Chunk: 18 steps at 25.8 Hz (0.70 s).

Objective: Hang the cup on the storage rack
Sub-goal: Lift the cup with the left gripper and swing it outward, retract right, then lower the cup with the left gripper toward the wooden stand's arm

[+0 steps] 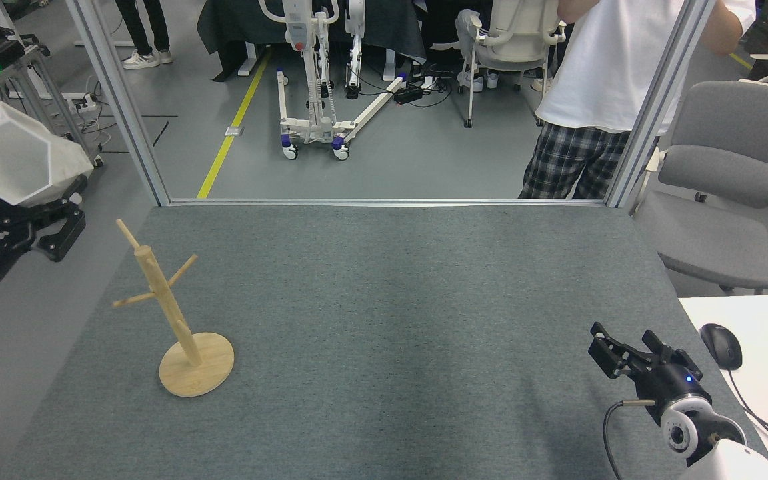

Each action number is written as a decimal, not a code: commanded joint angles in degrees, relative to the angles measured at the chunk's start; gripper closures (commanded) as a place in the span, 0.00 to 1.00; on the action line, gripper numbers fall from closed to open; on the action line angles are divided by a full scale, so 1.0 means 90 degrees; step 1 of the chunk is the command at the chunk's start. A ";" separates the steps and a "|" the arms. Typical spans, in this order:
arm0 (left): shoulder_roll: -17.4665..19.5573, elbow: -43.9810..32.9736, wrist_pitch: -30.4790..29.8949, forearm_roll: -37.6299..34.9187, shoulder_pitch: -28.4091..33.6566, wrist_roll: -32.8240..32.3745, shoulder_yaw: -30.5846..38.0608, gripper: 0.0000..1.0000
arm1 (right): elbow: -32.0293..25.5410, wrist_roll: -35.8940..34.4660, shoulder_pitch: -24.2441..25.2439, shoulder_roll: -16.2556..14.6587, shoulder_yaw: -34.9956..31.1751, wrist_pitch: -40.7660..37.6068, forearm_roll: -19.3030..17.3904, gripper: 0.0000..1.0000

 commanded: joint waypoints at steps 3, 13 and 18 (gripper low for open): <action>0.0344 -0.0033 0.0022 -0.0009 0.0744 0.0387 0.0460 1.00 | -0.0010 -0.0406 -0.0056 0.0100 0.0202 0.0880 0.0479 0.02; 0.0393 -0.0541 0.0100 -0.0234 0.2042 0.0680 0.0714 1.00 | -0.0342 -0.2428 0.0022 0.0345 0.0798 0.1026 0.1349 0.02; 0.0373 -0.0853 0.0344 -0.0566 0.2941 0.1081 0.0704 1.00 | -0.0693 -0.2447 0.0100 0.0481 0.1218 0.1026 0.1651 0.02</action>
